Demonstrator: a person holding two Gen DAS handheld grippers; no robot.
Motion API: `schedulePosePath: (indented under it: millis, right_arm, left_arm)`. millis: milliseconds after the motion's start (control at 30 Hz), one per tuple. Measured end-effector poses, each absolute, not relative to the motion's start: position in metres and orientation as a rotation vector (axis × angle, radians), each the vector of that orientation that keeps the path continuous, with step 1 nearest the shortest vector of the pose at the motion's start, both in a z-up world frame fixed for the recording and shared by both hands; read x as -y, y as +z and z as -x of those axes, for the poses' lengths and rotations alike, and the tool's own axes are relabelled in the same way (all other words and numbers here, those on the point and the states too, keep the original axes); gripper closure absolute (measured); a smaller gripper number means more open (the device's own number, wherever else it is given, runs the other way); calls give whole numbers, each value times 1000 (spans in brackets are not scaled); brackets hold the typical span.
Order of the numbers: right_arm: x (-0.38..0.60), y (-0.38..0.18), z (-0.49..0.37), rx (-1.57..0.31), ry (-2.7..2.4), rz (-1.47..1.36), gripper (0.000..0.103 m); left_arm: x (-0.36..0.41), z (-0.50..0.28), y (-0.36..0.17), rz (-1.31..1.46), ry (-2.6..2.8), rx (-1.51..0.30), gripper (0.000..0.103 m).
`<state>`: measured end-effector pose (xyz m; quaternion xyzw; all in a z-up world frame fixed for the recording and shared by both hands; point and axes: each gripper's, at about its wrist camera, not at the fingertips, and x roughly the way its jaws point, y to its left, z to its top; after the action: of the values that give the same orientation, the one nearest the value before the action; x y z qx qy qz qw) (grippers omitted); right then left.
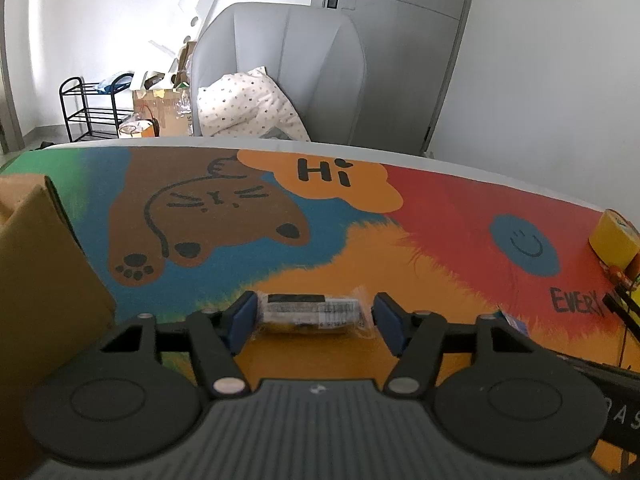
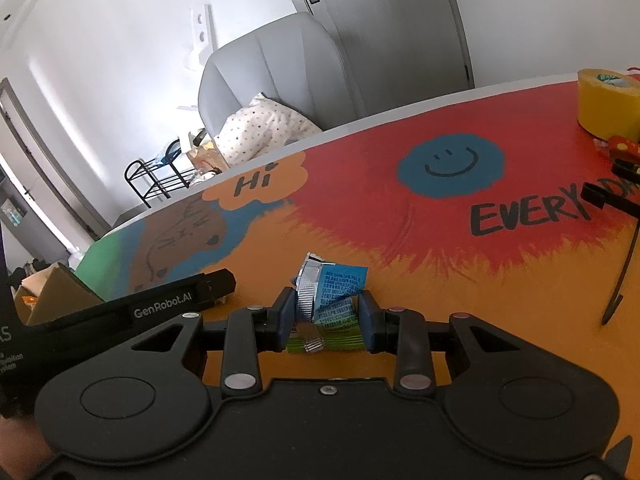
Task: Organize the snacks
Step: 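Carry both held snacks over the cardboard box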
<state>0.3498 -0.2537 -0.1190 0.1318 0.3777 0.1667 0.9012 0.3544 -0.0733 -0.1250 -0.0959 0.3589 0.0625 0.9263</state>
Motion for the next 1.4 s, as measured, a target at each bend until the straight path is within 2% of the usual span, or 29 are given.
schedulePosePath:
  millis: [167,867,1400]
  right_arm:
    - [252,-113,-343,-766,349,-276,71]
    - [214,-57,-302,-662,433,-247,71]
    - [173,-36,-277,-615,522,-220,71]
  left_arm:
    - [72,-348,-119,219,107,-738,51]
    - [47,-287,-43,216,98,-605,51]
    - [-3,-242,-20,237,169,-561,51]
